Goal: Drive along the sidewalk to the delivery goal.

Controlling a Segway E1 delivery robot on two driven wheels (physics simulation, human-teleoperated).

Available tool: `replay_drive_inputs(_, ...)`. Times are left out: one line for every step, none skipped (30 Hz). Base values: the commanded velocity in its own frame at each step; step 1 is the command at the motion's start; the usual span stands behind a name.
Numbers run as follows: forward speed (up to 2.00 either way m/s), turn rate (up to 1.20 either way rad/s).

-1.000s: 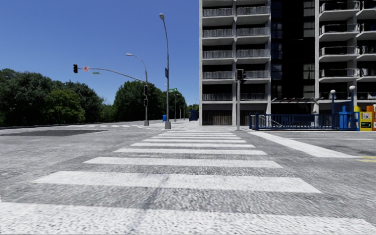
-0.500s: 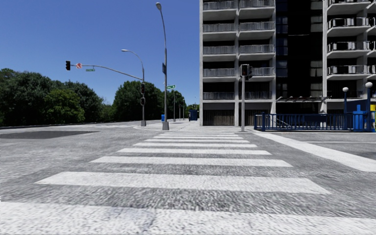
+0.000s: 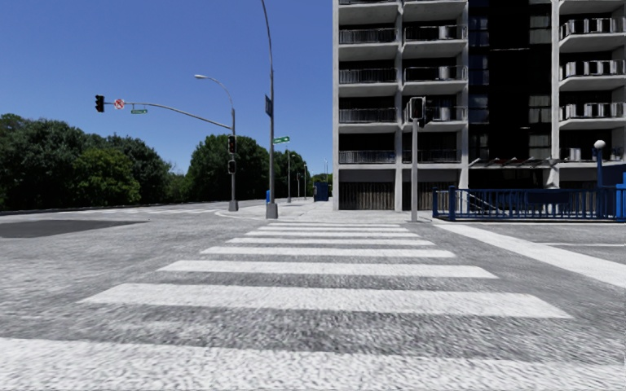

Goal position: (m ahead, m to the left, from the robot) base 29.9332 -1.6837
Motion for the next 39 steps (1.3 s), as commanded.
replay_drive_inputs(2.0, 0.0)
replay_drive_inputs(2.0, 0.0)
replay_drive_inputs(2.0, 0.0)
replay_drive_inputs(2.0, 0.0)
replay_drive_inputs(2.0, 0.0)
replay_drive_inputs(2.0, 0.0)
replay_drive_inputs(2.0, 0.0)
replay_drive_inputs(2.0, 0.0)
replay_drive_inputs(2.0, 0.0)
replay_drive_inputs(2.0, 0.0)
replay_drive_inputs(2.0, 0.0)
replay_drive_inputs(2.0, 0.0)
replay_drive_inputs(2.0, 0.0)
replay_drive_inputs(2.0, 0.0)
replay_drive_inputs(2.0, 0.0)
replay_drive_inputs(2.0, 0.0)
replay_drive_inputs(2.0, 0.0)
replay_drive_inputs(2.0, 0.0)
replay_drive_inputs(2.0, 0.0)
replay_drive_inputs(2.0, 0.0)
replay_drive_inputs(2.0, 0.0)
replay_drive_inputs(2.0, 0.0)
replay_drive_inputs(2.0, 0.0)
replay_drive_inputs(2.0, 0.0)
replay_drive_inputs(2.0, 0.0)
replay_drive_inputs(2.0, 0.0)
replay_drive_inputs(2.0, 0.0)
replay_drive_inputs(2.0, 0.0)
replay_drive_inputs(2.0, 0.0)
replay_drive_inputs(2.0, 0.0)
replay_drive_inputs(2.0, 0.0)
replay_drive_inputs(2.0, 0.0)
replay_drive_inputs(2.0, 0.0)
replay_drive_inputs(2.0, 0.0)
replay_drive_inputs(2.0, 0.0)
replay_drive_inputs(2.0, 0.0)
replay_drive_inputs(2.0, 0.0)
replay_drive_inputs(2.0, 0.0)
replay_drive_inputs(2.0, 0.0)
